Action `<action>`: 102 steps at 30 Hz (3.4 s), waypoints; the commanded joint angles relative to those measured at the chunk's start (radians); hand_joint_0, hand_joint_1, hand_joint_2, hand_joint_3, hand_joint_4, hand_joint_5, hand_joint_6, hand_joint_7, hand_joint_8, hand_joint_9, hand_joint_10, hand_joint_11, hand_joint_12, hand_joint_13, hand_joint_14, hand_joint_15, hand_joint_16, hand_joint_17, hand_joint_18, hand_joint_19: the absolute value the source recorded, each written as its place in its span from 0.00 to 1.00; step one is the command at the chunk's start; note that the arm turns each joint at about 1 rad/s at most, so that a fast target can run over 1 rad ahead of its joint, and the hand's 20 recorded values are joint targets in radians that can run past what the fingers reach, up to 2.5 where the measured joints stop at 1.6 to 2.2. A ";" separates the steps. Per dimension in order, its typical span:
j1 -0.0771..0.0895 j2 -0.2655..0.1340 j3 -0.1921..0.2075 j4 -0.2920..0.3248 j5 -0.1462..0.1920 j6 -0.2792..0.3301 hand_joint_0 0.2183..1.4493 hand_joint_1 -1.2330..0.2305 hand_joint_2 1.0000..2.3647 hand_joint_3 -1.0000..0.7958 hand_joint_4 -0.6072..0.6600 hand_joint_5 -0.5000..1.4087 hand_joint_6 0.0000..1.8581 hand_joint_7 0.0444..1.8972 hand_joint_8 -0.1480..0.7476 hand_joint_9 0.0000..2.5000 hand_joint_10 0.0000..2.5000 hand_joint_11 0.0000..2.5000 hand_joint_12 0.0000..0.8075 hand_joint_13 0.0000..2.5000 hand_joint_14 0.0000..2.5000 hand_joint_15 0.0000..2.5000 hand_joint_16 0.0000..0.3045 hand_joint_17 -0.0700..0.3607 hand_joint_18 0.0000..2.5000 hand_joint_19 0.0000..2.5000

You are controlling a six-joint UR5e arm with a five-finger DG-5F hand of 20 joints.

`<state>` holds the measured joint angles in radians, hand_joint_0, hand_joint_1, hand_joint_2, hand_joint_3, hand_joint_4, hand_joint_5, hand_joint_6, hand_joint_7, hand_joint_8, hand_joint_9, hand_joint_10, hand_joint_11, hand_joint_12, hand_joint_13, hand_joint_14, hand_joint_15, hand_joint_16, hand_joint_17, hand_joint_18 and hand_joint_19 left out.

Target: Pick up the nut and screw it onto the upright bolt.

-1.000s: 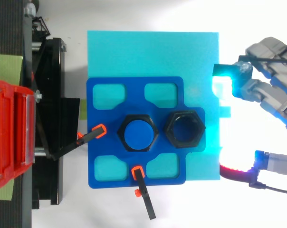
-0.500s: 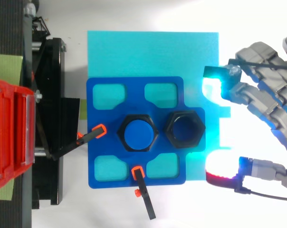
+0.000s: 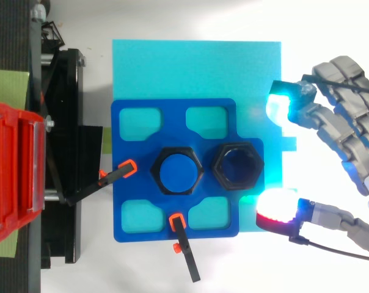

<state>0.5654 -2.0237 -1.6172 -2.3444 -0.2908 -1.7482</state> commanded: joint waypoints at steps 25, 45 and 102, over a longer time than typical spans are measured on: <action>-0.019 -0.073 0.053 0.019 -0.050 -0.025 0.11 0.43 0.00 0.28 0.65 0.14 0.27 0.38 0.49 0.12 0.00 0.00 0.52 0.12 0.00 0.00 0.18 0.44 0.01 0.00; -0.021 -0.073 0.053 0.013 -0.079 -0.022 0.13 0.44 0.00 0.28 0.66 0.14 0.27 0.38 0.49 0.13 0.00 0.00 0.50 0.13 0.00 0.00 0.17 0.43 0.02 0.00; -0.035 -0.087 0.163 -0.444 -0.151 0.263 0.29 0.43 0.00 0.28 0.67 0.19 0.27 0.63 0.45 0.22 0.00 0.00 0.37 0.22 0.00 0.00 0.10 0.33 0.12 0.00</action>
<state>0.5334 -2.1109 -1.4582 -2.7081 -0.4415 -1.5743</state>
